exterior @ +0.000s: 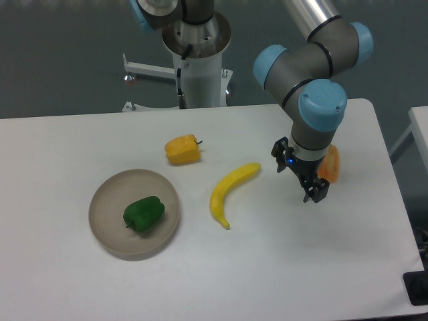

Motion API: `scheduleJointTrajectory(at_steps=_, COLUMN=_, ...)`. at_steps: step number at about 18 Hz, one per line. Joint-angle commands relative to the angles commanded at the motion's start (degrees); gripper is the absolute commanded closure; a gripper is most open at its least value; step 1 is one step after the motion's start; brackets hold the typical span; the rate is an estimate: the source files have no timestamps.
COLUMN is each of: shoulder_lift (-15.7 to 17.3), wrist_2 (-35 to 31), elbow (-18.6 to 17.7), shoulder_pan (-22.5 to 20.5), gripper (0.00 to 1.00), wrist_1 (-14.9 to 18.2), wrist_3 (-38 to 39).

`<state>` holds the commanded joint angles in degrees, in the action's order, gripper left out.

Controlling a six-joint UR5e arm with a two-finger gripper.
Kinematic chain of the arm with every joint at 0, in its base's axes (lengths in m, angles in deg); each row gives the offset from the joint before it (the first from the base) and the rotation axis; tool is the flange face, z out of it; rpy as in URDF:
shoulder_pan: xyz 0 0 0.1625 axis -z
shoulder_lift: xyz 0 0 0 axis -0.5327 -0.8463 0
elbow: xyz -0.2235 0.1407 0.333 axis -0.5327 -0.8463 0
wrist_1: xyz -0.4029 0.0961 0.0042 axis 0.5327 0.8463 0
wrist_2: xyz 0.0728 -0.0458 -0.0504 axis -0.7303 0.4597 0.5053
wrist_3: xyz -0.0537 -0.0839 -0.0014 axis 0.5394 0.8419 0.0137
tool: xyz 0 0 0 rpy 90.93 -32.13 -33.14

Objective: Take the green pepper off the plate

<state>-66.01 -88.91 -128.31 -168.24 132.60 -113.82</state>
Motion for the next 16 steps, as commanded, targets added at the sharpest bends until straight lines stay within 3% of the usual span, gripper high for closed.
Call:
scheduleJointTrajectory(at_steps=8, shoulder_lift=1.4, wrist_2=0.8, elbow=-0.8, shoulder_pan=0.4, gripper=0.00, wrist_1=0.1, wrist_3=0.1)
scheduleJointTrajectory(at_steps=12, shoulder_lift=4.1, wrist_2=9.8, elbow=-2.4, shoulder_pan=1.1, gripper=0.00, wrist_1=0.3, wrist_3=6.1)
scheduleJointTrajectory(at_steps=16, shoulder_lift=4.0, wrist_2=10.7, elbow=-2.4, shoulder_pan=6.9, gripper=0.00, wrist_1=0.2, wrist_3=12.7)
